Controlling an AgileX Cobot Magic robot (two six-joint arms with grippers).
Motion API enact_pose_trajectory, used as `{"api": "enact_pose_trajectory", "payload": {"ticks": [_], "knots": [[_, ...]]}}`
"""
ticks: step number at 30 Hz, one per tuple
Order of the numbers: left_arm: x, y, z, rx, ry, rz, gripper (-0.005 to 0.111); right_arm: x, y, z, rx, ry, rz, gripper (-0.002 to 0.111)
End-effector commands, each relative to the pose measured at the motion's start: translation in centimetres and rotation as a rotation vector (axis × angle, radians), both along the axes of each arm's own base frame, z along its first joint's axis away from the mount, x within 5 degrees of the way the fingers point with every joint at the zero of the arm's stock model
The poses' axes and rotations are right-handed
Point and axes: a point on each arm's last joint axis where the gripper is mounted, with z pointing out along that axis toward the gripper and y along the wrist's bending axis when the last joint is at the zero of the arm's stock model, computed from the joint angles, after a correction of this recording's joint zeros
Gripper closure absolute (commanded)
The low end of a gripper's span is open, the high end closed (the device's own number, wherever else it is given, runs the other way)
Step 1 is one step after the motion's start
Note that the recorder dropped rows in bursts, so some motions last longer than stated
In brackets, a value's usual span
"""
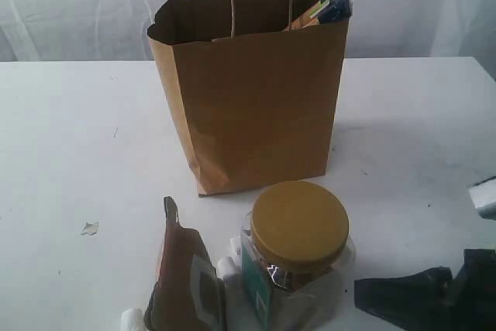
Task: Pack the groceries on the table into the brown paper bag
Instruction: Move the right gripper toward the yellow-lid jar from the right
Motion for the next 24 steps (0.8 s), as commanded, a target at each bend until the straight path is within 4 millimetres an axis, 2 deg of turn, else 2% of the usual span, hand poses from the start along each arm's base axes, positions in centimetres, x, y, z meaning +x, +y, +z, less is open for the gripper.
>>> {"api": "enact_pose_trajectory", "payload": {"ticks": [1,5,8,12,20,24], "knots": [[0.0,0.0,-0.1,-0.002,-0.001,-0.001,0.107,0.6,0.0,-0.7,-0.01,-0.019,-0.004,0.108],[0.0,0.0,-0.1,-0.002,-0.001,-0.001,0.107,1.9,-0.3,-1.1,-0.039,-0.07,-0.054,0.108],[0.0,0.0,-0.1,-0.002,-0.001,-0.001,0.107,2.6,-0.4,-1.9,-0.049,-0.035,-0.064,0.108],[0.0,0.0,-0.1,-0.002,-0.001,-0.001,0.107,2.6,0.3,-2.4,0.015,0.017,0.03,0.108],[0.0,0.0,-0.1,-0.002,-0.001,-0.001,0.107,4.9,-0.4,-3.4,-0.016,-0.037,-0.116,0.108],[0.0,0.0,-0.1,-0.002,-0.001,-0.001,0.107,5.9,-0.5,-3.7,-0.052,-0.078,-0.094,0.108]]}}
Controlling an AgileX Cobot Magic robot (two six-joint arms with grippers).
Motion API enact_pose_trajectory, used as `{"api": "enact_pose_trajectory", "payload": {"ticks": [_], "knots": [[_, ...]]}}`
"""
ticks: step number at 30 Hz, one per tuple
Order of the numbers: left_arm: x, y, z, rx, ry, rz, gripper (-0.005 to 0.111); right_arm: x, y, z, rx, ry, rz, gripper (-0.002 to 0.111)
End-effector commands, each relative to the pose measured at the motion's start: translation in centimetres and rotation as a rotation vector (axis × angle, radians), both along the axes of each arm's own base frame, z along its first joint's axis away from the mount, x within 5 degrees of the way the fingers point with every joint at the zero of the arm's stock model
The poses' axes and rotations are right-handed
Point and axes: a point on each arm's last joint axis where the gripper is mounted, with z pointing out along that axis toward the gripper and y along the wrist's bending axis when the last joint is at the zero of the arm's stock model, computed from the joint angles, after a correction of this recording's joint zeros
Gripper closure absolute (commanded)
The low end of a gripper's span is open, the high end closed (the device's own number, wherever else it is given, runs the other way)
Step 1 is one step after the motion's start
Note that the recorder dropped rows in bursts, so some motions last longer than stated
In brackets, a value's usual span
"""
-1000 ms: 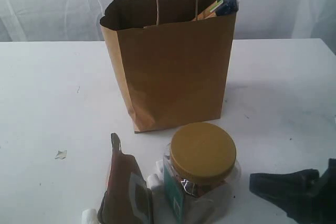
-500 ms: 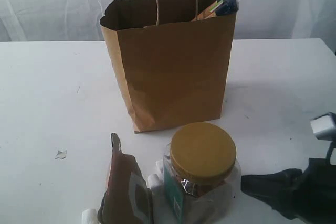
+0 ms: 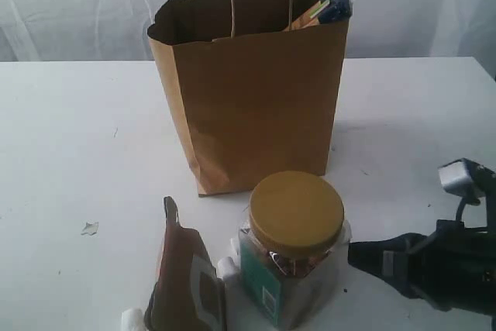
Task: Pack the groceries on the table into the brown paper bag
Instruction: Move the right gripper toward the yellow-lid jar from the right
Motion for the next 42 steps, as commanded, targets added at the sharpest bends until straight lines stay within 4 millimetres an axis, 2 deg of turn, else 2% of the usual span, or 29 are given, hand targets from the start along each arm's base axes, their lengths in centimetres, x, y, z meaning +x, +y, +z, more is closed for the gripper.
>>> {"api": "enact_pose_trajectory", "payload": {"ticks": [1,4,8,11,13,15,21,29,32,37,39,42], "knots": [[0.0,0.0,-0.1,-0.002,-0.001,-0.001,0.107,1.4,-0.1,-0.1,-0.04,-0.047,0.008,0.108],[0.0,0.0,-0.1,-0.002,-0.001,-0.001,0.107,3.1,-0.2,0.0,-0.054,-0.046,0.0,0.108],[0.0,0.0,-0.1,-0.002,-0.001,-0.001,0.107,3.8,0.2,0.5,-0.019,-0.054,0.034,0.108],[0.0,0.0,-0.1,-0.002,-0.001,-0.001,0.107,3.2,-0.1,0.2,-0.103,-0.035,0.055,0.108],[0.0,0.0,-0.1,-0.002,-0.001,-0.001,0.107,2.8,-0.4,0.2,-0.114,0.032,0.006,0.108],[0.0,0.0,-0.1,-0.002,-0.001,-0.001,0.107,1.9,-0.3,0.2,-0.12,0.065,0.033,0.108],[0.0,0.0,-0.1,-0.002,-0.001,-0.001,0.107,-0.5,1.6,1.3,-0.078,0.026,0.148,0.108],[0.0,0.0,-0.1,-0.002,-0.001,-0.001,0.107,-1.8,4.0,0.4,-0.137,0.051,0.248,0.108],[0.0,0.0,-0.1,-0.002,-0.001,-0.001,0.107,-1.3,4.2,-0.4,-0.197,0.064,0.177,0.108],[0.0,0.0,-0.1,-0.002,-0.001,-0.001,0.107,-0.6,5.2,-1.8,-0.225,0.067,0.184,0.108],[0.0,0.0,-0.1,-0.002,-0.001,-0.001,0.107,0.2,5.4,-2.2,-0.281,0.03,0.224,0.108],[0.0,0.0,-0.1,-0.002,-0.001,-0.001,0.107,1.9,5.6,-2.5,-0.346,0.028,0.177,0.108]]}}
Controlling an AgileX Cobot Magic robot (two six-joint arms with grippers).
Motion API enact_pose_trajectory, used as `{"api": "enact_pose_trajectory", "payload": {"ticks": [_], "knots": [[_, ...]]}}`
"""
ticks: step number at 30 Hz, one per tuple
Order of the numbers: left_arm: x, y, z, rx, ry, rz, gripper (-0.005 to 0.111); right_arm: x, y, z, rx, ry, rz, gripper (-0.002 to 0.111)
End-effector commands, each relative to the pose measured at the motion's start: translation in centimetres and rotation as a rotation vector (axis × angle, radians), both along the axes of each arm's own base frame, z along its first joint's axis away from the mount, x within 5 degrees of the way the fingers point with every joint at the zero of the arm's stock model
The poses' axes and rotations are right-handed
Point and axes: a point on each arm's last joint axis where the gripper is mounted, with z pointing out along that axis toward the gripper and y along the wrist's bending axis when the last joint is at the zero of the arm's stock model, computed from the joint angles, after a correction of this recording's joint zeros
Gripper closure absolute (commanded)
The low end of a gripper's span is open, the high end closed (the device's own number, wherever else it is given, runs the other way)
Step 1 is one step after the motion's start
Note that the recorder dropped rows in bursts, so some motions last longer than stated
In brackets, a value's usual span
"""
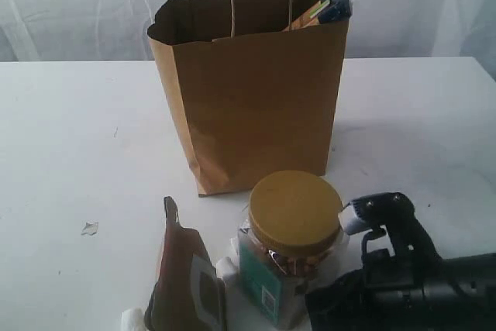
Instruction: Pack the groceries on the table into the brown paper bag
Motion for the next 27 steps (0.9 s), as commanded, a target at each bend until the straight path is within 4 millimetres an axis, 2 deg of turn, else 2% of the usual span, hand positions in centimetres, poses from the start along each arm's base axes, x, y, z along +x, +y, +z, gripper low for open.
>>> {"api": "enact_pose_trajectory", "payload": {"ticks": [1,4,7,10,13,15,17,19,22,24,27], "knots": [[0.0,0.0,-0.1,-0.002,-0.001,-0.001,0.107,2.9,0.0,-0.3,-0.131,-0.066,-0.077,0.108],[0.0,0.0,-0.1,-0.002,-0.001,-0.001,0.107,4.8,-0.3,0.5,-0.211,-0.137,-0.156,0.108],[0.0,0.0,-0.1,-0.002,-0.001,-0.001,0.107,6.9,0.1,2.4,-0.217,-0.222,-0.206,0.108],[0.0,0.0,-0.1,-0.002,-0.001,-0.001,0.107,7.2,0.5,3.0,-0.184,-0.234,-0.198,0.108],[0.0,0.0,-0.1,-0.002,-0.001,-0.001,0.107,7.6,-0.6,3.1,-0.279,-0.264,-0.286,0.108],[0.0,0.0,-0.1,-0.002,-0.001,-0.001,0.107,7.3,-0.9,4.5,-0.256,-0.316,-0.295,0.108],[0.0,0.0,-0.1,-0.002,-0.001,-0.001,0.107,5.9,-0.1,7.6,-0.086,-0.388,-0.217,0.108],[0.0,0.0,-0.1,-0.002,-0.001,-0.001,0.107,5.5,-0.4,8.7,-0.071,-0.428,-0.232,0.108],[0.0,0.0,-0.1,-0.002,-0.001,-0.001,0.107,5.7,-1.8,9.2,-0.196,-0.509,-0.297,0.108],[0.0,0.0,-0.1,-0.002,-0.001,-0.001,0.107,5.6,-1.7,9.3,-0.235,-0.559,-0.231,0.108],[0.0,0.0,-0.1,-0.002,-0.001,-0.001,0.107,5.1,-0.7,9.8,-0.154,-0.58,-0.124,0.108]]}}
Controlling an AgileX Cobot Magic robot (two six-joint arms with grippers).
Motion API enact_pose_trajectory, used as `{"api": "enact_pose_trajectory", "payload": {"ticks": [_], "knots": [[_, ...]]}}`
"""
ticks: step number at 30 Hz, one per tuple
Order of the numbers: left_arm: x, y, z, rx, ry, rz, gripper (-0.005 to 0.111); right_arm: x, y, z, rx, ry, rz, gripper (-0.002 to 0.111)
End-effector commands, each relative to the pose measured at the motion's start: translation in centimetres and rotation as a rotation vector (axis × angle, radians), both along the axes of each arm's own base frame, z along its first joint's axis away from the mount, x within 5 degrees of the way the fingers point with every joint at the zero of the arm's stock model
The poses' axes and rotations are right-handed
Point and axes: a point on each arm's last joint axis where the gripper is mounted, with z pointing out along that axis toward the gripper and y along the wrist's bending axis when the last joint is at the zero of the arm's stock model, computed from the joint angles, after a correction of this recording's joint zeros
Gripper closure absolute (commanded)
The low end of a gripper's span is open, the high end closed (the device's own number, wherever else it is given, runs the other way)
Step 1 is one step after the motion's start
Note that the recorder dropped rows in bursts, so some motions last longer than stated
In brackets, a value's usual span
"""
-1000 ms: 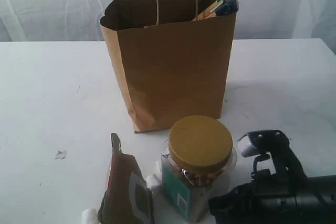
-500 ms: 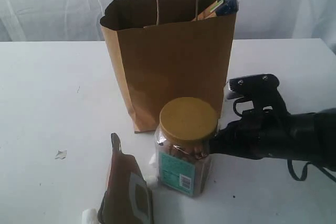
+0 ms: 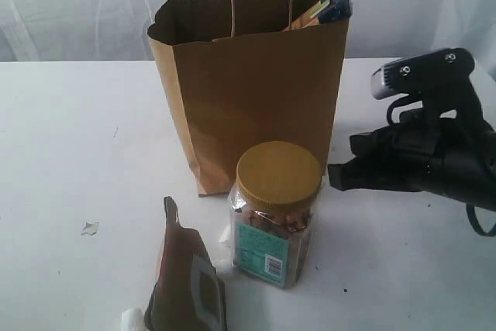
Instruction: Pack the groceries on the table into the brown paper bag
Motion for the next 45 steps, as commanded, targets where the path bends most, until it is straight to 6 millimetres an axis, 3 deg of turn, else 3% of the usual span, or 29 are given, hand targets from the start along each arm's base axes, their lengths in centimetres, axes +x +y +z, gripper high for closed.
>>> {"api": "enact_pose_trajectory", "payload": {"ticks": [1,6,20,27,31,39,45], "knots": [[0.0,0.0,-0.1,-0.002,-0.001,-0.001,0.107,-0.8,1.3,0.8,0.038,-0.044,0.182,0.108],[0.0,0.0,-0.1,-0.002,-0.001,-0.001,0.107,-1.5,2.4,1.1,0.113,-0.038,0.303,0.108],[0.0,0.0,-0.1,-0.002,-0.001,-0.001,0.107,-4.2,6.2,1.8,0.014,-0.109,0.543,0.108],[0.0,0.0,-0.1,-0.002,-0.001,-0.001,0.107,-5.5,8.1,2.7,0.071,-0.117,0.682,0.108],[-0.3,0.0,0.3,0.0,-0.057,-0.001,0.107,-6.3,9.3,1.8,0.082,-0.071,0.766,0.108],[-1.1,0.0,1.3,0.005,-0.222,-0.001,0.107,-5.0,10.5,-1.7,0.004,0.052,0.702,0.108],[-1.1,-0.1,1.4,0.006,-0.234,-0.001,0.107,-4.1,11.0,-4.2,-0.046,0.124,0.667,0.108]]}}
